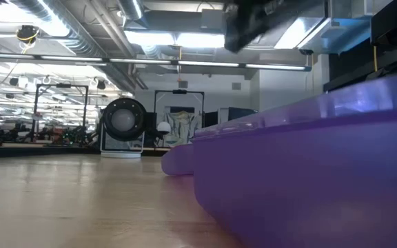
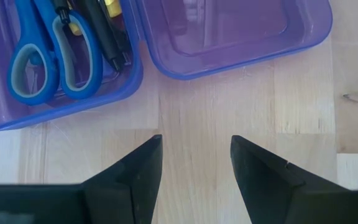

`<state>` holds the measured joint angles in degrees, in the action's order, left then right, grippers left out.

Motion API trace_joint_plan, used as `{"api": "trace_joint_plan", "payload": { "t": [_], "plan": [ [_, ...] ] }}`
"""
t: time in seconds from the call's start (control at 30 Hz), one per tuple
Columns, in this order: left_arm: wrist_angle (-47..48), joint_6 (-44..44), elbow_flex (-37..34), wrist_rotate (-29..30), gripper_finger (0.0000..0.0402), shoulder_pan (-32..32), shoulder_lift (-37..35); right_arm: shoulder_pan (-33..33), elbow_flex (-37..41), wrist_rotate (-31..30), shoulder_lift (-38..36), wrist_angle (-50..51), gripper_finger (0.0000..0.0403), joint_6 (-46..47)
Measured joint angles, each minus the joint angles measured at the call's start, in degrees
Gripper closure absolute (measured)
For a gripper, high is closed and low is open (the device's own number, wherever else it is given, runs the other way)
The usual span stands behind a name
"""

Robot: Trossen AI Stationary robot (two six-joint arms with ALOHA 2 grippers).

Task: Pick & place school supplies into a supply box
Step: Put the black pen into the purple supply box

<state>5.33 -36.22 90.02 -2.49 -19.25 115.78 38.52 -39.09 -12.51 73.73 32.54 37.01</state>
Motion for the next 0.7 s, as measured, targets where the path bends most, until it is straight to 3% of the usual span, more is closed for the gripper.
{"api": "trace_joint_plan", "payload": {
  "t": [0.23, 0.7],
  "plan": [
    [-5.14, -2.58, -0.03, -1.63, 0.0360, -0.89, 5.11, 0.01, -0.02, -0.02, 0.00, -0.04, 0.0210, 0.00],
    [-0.86, -6.77, -0.03, -5.40, 0.0359, 1.04, 9.74, 0.00, -0.02, -0.02, 0.00, -0.12, 0.0210, 0.02]
  ]
}}
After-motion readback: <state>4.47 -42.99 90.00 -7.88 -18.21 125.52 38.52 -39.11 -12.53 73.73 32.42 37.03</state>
